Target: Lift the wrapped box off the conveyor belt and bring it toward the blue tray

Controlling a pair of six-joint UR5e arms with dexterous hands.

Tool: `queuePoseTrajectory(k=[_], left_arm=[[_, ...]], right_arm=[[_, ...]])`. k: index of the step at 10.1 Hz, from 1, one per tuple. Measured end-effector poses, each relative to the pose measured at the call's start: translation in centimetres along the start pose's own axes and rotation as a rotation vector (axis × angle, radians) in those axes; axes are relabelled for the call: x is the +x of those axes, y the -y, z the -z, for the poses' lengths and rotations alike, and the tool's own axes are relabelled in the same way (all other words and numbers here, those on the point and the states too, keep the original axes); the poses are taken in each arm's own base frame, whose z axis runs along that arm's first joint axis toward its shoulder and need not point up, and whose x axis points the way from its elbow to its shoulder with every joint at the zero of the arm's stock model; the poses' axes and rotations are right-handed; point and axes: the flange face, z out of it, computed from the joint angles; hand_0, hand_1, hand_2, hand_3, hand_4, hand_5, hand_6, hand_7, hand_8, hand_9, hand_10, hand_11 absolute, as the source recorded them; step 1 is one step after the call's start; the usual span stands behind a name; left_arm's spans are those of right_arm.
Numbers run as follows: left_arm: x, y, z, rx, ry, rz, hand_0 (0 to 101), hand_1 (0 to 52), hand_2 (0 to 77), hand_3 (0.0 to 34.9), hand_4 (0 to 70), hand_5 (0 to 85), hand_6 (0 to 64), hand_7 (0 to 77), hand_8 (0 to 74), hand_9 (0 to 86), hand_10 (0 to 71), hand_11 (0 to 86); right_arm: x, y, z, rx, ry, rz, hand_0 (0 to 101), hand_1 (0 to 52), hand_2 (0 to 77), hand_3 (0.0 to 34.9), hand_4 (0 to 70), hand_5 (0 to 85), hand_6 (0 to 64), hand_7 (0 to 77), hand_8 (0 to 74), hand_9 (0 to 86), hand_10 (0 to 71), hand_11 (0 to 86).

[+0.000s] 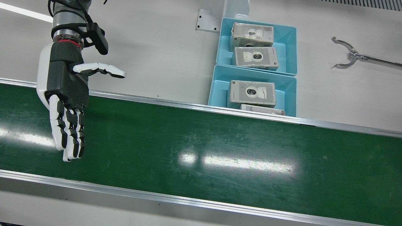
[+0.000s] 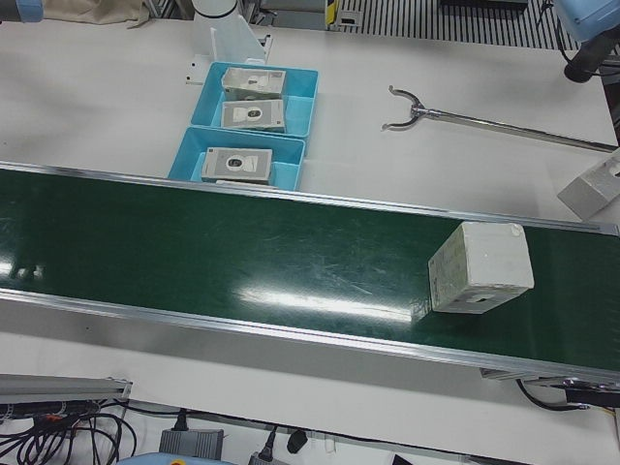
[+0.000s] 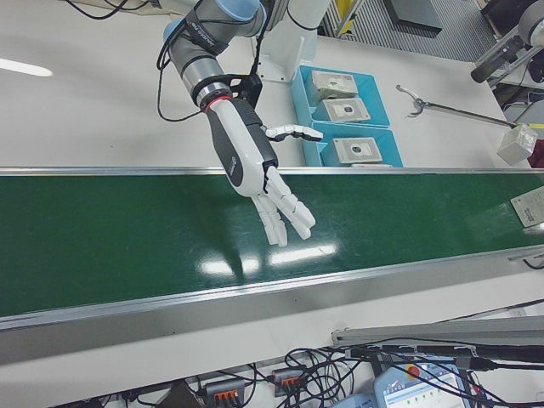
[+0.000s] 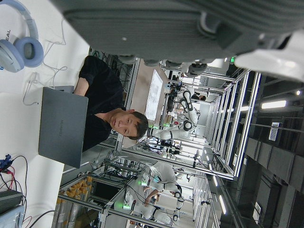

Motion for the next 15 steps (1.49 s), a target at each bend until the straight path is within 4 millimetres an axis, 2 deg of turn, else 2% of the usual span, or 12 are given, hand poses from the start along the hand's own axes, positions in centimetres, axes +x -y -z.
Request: queuePoseTrajectory(k=[2, 3, 4, 6, 7, 8, 9, 10, 12, 14, 15], left_arm=[[0.0, 0.0, 0.0, 0.000, 0.000, 0.000, 0, 0.0, 0.5, 0.0, 0.0, 1.1, 0.0, 0.0, 0.0, 0.0, 0.0, 0.0], [0.0, 0.0, 0.0, 0.000, 0.000, 0.000, 0, 0.0, 0.5, 0.0, 0.0, 1.1, 0.0, 0.0, 0.0, 0.0, 0.0, 0.0], [0.0, 0.0, 0.0, 0.000, 0.000, 0.000, 0, 0.0, 0.5, 0.0, 0.0, 1.1, 0.0, 0.0, 0.0, 0.0, 0.0, 0.0], [0.0, 0.0, 0.0, 0.000, 0.000, 0.000, 0, 0.0, 0.5, 0.0, 0.0, 1.1, 0.0, 0.0, 0.0, 0.0, 0.5, 0.0], [0.0, 0.0, 0.0, 0.000, 0.000, 0.000, 0, 0.0, 0.5, 0.0, 0.0, 1.1, 0.0, 0.0, 0.0, 0.0, 0.0, 0.0], [0.0, 0.0, 0.0, 0.000, 0.000, 0.000, 0, 0.0, 0.5, 0.0, 0.0, 1.1, 0.0, 0.0, 0.0, 0.0, 0.0, 0.0], [0.0, 0.0, 0.0, 0.000, 0.000, 0.000, 0, 0.0, 0.5, 0.0, 0.0, 1.1, 0.0, 0.0, 0.0, 0.0, 0.0, 0.0], [0.0, 0.0, 0.0, 0.000, 0.000, 0.000, 0, 0.0, 0.5, 0.0, 0.0, 1.1, 0.0, 0.0, 0.0, 0.0, 0.0, 0.0], [0.0, 0.0, 0.0, 0.000, 0.000, 0.000, 0, 0.0, 0.5, 0.0, 0.0, 1.1, 0.0, 0.0, 0.0, 0.0, 0.0, 0.0], [0.0, 0.0, 0.0, 0.000, 0.000, 0.000, 0, 0.0, 0.5, 0.0, 0.0, 1.1, 0.0, 0.0, 0.0, 0.0, 0.5, 0.0], [0.0, 0.0, 0.0, 0.000, 0.000, 0.000, 0, 0.0, 0.5, 0.0, 0.0, 1.1, 0.0, 0.0, 0.0, 0.0, 0.5, 0.0]], right_arm=[[1.0, -0.3, -0.6, -0.029, -0.036, 0.048, 48, 18.5, 18.5, 12.8, 0.0, 7.1, 0.0, 0.5, 0.0, 1.1, 0.0, 2.7], [1.5, 0.1, -0.8, -0.023, -0.054, 0.070, 47, 13.1, 15.3, 11.7, 0.0, 3.8, 0.0, 0.5, 1.6, 1.1, 1.1, 3.8], [1.7, 0.8, -0.9, -0.003, -0.065, 0.089, 47, 13.1, 5.5, 12.4, 0.0, 2.2, 0.0, 0.5, 2.7, 1.1, 0.0, 1.6], [0.6, 2.2, -0.8, 0.064, -0.061, 0.126, 47, 12.5, 4.4, 20.7, 0.0, 1.6, 0.0, 0.5, 2.7, 1.1, 0.0, 1.6], [-0.2, 2.5, -0.9, 0.083, -0.052, 0.137, 47, 12.5, 4.4, 20.7, 0.0, 1.6, 0.0, 0.5, 2.7, 1.1, 0.0, 1.6], [-0.8, 2.6, -0.9, 0.091, -0.043, 0.142, 47, 14.2, 6.0, 23.8, 0.0, 1.6, 0.0, 0.5, 1.1, 1.1, 0.0, 1.6], [-1.5, 2.2, -0.9, 0.089, -0.034, 0.143, 47, 14.2, 6.0, 23.8, 0.0, 1.6, 0.0, 0.5, 1.1, 1.1, 0.0, 1.6], [-2.3, 1.9, -0.8, 0.092, -0.028, 0.147, 48, 14.2, 8.2, 21.9, 1.6, 1.1, 0.0, 0.5, 0.0, 1.1, 0.0, 1.6], [-5.2, 2.4, -0.8, 0.121, -0.032, 0.177, 48, 15.8, 10.4, 13.8, 0.5, 3.8, 0.0, 0.5, 0.0, 1.1, 0.0, 1.1], [-10.3, 5.1, -1.1, 0.167, -0.041, 0.206, 48, 15.8, 10.4, 13.8, 0.5, 3.8, 0.0, 0.5, 0.0, 1.1, 0.0, 1.1], [-12.7, 7.1, -0.9, 0.195, -0.045, 0.208, 49, 17.5, 10.4, 13.4, 1.6, 1.6, 0.0, 1.1, 0.0, 1.1, 0.0, 0.5]])
